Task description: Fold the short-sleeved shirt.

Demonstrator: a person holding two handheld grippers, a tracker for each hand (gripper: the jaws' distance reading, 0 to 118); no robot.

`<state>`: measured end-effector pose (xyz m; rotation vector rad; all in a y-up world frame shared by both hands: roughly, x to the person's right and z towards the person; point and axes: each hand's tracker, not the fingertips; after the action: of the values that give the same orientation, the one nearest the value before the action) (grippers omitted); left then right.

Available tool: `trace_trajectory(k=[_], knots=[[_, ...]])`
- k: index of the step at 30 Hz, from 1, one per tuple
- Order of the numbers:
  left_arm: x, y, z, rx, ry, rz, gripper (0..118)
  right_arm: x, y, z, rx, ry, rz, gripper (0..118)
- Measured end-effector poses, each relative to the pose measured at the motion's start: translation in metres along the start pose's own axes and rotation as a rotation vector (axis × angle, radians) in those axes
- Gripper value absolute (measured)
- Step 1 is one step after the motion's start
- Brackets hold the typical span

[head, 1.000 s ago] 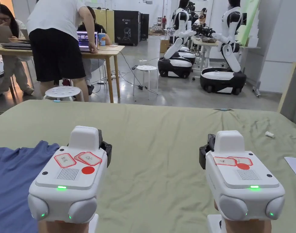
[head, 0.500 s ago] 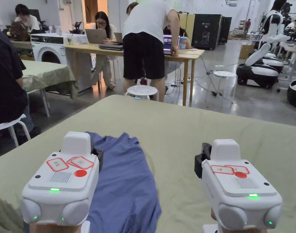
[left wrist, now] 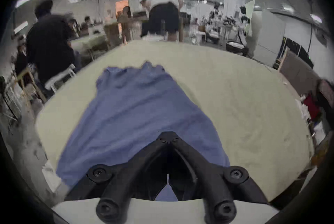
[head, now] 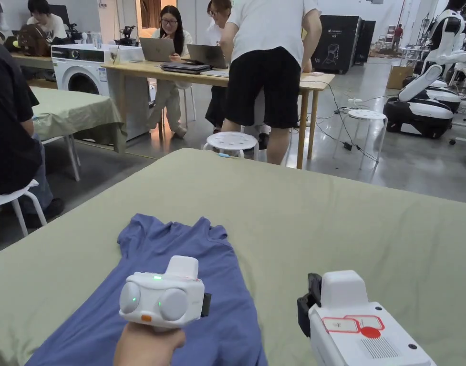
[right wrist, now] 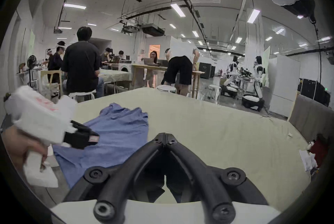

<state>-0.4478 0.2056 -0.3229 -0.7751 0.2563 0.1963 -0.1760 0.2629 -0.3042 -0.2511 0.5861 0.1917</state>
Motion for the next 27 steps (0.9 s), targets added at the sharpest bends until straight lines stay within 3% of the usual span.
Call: trace_trajectory(k=[8,9,11,12,14,17,20,22,23,24,27], knots=[[0.001,0.056,-0.107,-0.104,-0.007,-0.057,1,0.025,-0.02,-0.057,-0.054,-0.037,-0.02,0],[0.001,0.058,-0.116,-0.094,0.001,-0.051,26,0.028,-0.022,-0.062,-0.061,-0.044,-0.022,0],[-0.001,0.062,-0.134,-0.123,0.013,-0.032,100,0.033,-0.025,-0.067,-0.072,-0.05,-0.028,0],[-0.002,0.062,-0.143,-0.124,0.002,-0.026,118,0.035,-0.028,-0.071,-0.082,-0.059,-0.02,0],[-0.009,0.058,-0.154,-0.11,-0.006,-0.022,110,0.038,-0.034,-0.076,-0.092,-0.073,-0.013,0],[-0.009,0.048,-0.177,-0.193,0.006,-0.012,111,0.043,-0.042,-0.077,-0.11,-0.078,-0.024,0],[-0.002,0.038,-0.18,-0.208,0.029,-0.146,104,0.049,-0.049,-0.076,-0.132,-0.097,-0.015,0],[-0.004,0.048,-0.169,-0.232,-0.005,-0.112,54,0.055,-0.051,-0.072,-0.131,-0.107,-0.022,0],[-0.003,0.051,-0.163,-0.216,0.009,-0.137,6,0.056,-0.047,-0.068,-0.13,-0.113,-0.031,0],[-0.004,0.055,-0.16,-0.192,0.058,-0.175,0,0.059,-0.046,-0.065,-0.132,-0.119,-0.041,0],[-0.007,0.056,-0.149,-0.224,0.017,-0.157,0,0.067,-0.044,-0.05,-0.114,-0.133,-0.059,0]])
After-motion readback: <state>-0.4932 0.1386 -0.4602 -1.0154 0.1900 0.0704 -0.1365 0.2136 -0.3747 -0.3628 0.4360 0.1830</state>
